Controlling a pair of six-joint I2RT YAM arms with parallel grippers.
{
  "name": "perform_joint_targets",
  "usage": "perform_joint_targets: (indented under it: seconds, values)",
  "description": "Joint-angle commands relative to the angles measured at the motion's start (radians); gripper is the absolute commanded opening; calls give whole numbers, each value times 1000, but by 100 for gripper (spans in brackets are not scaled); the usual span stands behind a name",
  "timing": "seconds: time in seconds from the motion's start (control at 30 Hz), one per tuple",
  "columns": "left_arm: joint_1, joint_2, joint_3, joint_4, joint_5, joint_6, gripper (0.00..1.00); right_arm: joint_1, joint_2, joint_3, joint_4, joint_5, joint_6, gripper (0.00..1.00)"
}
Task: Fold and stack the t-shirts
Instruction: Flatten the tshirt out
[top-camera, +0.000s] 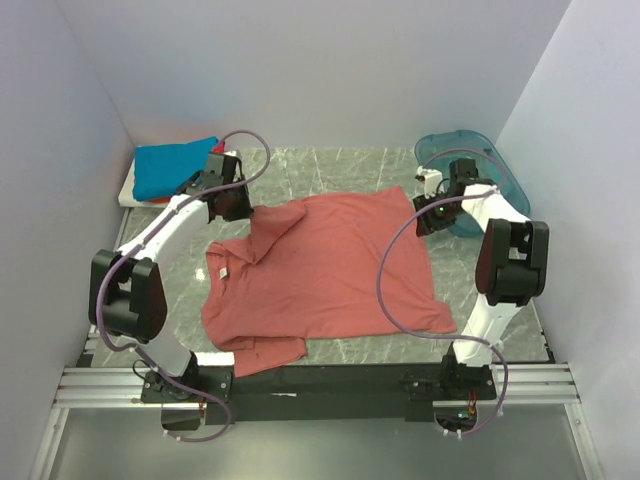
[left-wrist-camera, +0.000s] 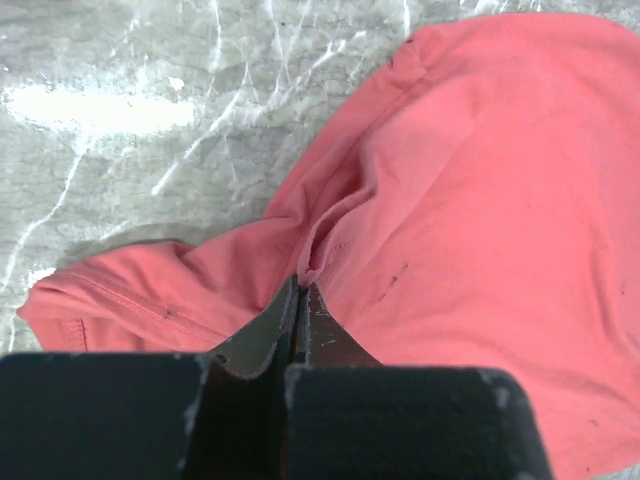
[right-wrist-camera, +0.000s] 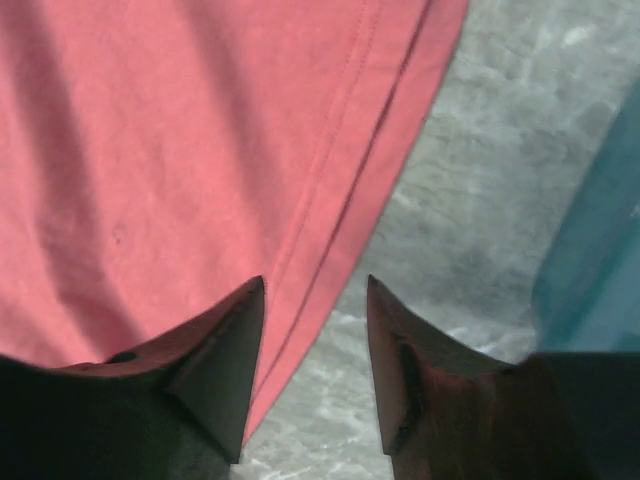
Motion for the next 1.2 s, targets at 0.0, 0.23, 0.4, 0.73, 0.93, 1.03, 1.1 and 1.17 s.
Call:
perform_joint_targets:
  seconds: [0.0,0.23,0.4,0.73,0.93,1.03,1.1,1.17]
  values:
    - [12,-49,51,9,-5,39,0,51,36,44,40,73,37,53]
    - [28,-138,-6,35,-112,99,0,81,120,83,74,163,118,58]
    - [32,-225,-72,64,-149,129,0,81,171,94,43,174,123,56]
    - [32,-302,-144,102,-129,136,0,81,116,-24,-3,214,67,4]
    - [32,-352,-188,116,-135,140,0,81,-10,-216,3,238,14,0]
    - [32,-404,-204,113,-150,145,0,81,-94,-361,-4,249,-22,0]
    - [32,-431,-212,111,-153,145,0,81,-132,-420,0,260,-49,0]
    - [32,-470,-225,105,-143,142,0,81,-183,-480,-15,261,-64,0]
